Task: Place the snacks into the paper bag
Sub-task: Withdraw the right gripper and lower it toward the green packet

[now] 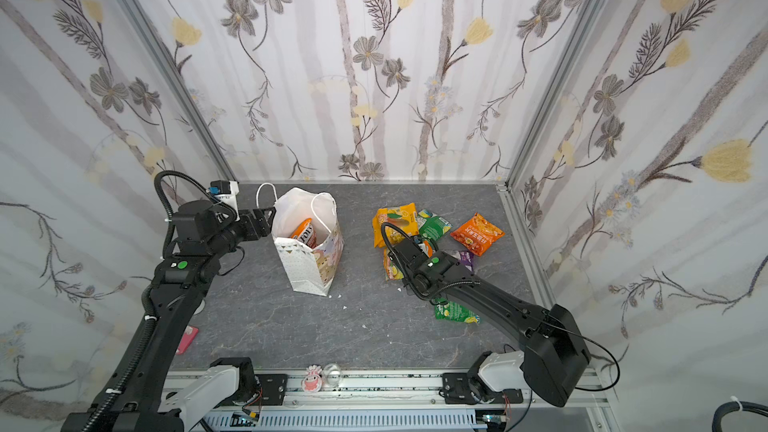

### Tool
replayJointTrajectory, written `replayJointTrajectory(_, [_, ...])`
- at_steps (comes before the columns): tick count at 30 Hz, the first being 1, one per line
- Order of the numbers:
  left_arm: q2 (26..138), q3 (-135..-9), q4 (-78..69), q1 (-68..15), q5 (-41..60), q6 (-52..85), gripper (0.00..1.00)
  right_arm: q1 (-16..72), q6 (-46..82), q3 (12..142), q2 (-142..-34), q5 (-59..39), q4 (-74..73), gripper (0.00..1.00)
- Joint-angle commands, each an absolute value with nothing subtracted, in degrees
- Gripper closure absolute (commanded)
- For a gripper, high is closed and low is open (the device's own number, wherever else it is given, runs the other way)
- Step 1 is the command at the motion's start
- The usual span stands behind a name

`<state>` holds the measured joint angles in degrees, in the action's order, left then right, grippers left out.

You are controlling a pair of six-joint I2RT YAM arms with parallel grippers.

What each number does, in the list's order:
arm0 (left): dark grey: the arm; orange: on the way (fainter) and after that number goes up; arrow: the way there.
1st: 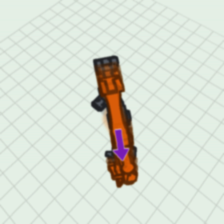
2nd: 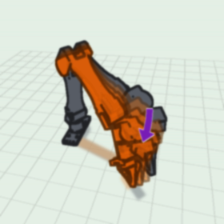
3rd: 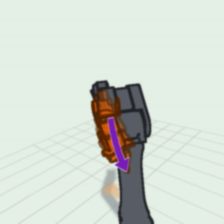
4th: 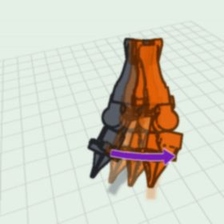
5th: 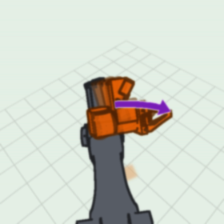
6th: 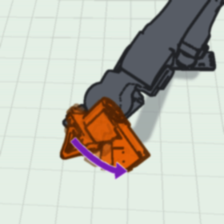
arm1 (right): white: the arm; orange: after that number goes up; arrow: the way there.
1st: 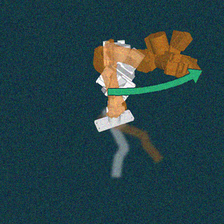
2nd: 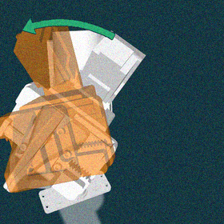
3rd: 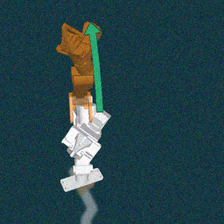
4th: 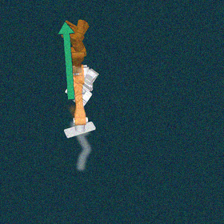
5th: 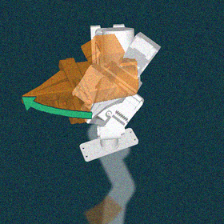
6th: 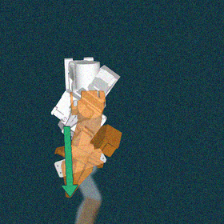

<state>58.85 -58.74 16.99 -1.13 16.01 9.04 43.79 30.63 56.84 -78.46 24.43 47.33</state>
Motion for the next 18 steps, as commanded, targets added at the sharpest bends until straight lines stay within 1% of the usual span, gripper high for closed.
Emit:
replayJointTrajectory(1, [59.2,-58.7,16.1,-1.0,15.8,9.9,0.19,42.8,32.6,54.7,-80.2,26.5,48.4,0.58])
replayJointTrajectory(10, [58.1,-54.3,12.8,-0.9,15.9,10.7,0.18,42.1,32.5,51.2,-84.3,25.4,46.6,0.58])
replayJointTrajectory(18, [57.5,-53.4,12.6,-0.9,16.2,10.7,0.18,41.9,31.0,53.5,-90.9,26.1,46.7,0.56])
